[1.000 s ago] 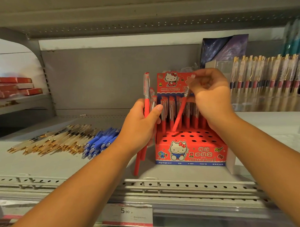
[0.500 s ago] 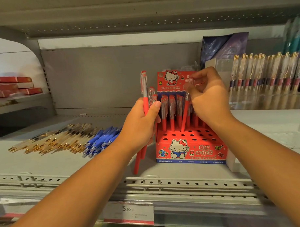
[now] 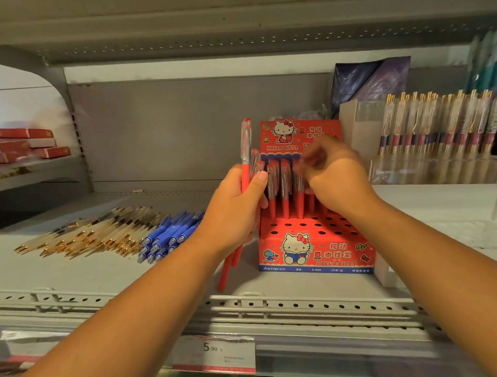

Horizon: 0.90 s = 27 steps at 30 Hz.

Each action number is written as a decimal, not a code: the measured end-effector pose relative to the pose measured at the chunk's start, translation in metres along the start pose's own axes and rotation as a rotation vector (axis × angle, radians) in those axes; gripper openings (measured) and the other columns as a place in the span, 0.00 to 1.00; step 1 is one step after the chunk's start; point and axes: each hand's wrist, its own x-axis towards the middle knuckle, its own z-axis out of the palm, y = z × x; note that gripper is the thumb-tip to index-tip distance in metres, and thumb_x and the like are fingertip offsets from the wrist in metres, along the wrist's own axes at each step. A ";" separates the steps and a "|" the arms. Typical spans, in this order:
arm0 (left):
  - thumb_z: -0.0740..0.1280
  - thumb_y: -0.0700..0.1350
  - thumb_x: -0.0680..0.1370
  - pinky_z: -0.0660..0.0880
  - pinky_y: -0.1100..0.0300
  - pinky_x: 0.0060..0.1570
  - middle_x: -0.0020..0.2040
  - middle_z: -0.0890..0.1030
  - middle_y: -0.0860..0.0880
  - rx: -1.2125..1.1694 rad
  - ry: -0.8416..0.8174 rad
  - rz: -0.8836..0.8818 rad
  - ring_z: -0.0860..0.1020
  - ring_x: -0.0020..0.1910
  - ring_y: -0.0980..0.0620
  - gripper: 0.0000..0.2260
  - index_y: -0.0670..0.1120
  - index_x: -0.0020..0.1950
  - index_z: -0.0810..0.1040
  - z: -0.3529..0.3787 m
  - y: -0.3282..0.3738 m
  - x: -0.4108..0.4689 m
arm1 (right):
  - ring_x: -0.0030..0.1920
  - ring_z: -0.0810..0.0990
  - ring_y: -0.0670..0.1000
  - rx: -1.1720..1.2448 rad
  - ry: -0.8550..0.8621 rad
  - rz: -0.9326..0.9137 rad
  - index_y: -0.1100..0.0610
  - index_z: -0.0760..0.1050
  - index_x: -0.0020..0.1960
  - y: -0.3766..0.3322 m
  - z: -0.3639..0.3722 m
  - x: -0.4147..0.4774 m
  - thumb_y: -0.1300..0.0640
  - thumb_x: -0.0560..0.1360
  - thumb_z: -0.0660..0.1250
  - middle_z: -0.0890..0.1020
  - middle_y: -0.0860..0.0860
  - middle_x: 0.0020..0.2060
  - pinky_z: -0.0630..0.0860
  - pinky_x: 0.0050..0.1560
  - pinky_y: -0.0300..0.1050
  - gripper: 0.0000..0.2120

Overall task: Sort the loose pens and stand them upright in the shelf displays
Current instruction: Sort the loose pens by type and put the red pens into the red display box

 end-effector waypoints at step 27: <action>0.67 0.48 0.80 0.66 0.65 0.23 0.29 0.73 0.52 0.090 -0.053 0.102 0.70 0.25 0.55 0.05 0.52 0.46 0.72 0.003 0.000 -0.003 | 0.33 0.79 0.46 0.427 -0.371 0.084 0.53 0.80 0.45 -0.034 -0.003 -0.031 0.57 0.76 0.70 0.83 0.48 0.34 0.76 0.33 0.42 0.01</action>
